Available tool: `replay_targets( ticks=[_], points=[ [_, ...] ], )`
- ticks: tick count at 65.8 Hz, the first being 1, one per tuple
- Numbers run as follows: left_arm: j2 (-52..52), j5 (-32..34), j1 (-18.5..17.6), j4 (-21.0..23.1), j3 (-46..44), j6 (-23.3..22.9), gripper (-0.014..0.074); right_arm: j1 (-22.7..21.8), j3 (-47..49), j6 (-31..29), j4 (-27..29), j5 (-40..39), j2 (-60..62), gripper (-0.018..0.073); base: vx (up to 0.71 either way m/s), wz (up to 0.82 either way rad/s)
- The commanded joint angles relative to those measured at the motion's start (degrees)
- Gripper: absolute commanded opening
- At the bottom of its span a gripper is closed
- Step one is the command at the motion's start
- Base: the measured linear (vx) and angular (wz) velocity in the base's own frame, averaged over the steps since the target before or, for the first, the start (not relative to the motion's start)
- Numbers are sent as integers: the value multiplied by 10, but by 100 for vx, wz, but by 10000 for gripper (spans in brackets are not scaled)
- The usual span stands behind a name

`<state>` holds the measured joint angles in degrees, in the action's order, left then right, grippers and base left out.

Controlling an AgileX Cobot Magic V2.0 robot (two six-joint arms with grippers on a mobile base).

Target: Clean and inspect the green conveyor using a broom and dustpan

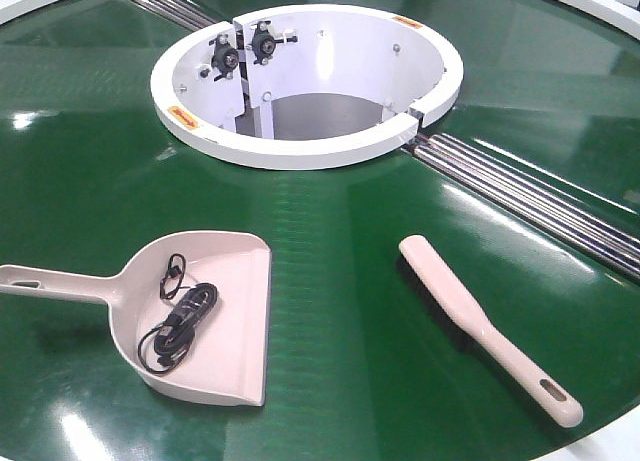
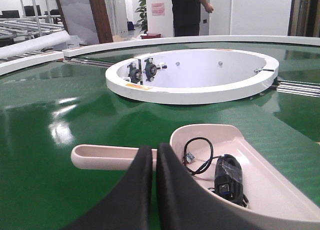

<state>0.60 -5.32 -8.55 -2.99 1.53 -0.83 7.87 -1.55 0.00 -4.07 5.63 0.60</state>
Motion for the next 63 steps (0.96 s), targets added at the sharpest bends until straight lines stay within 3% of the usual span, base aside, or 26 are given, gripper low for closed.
replay_targets(
  ticks=[1,63],
  points=[
    [9,44,-3,1,16,-5,-6,-4,-7,0,-4,-46,10,-10,0,0],
    [9,44,-3,1,16,-5,-6,-4,-7,0,-4,-46,10,-10,0,0]
  ],
)
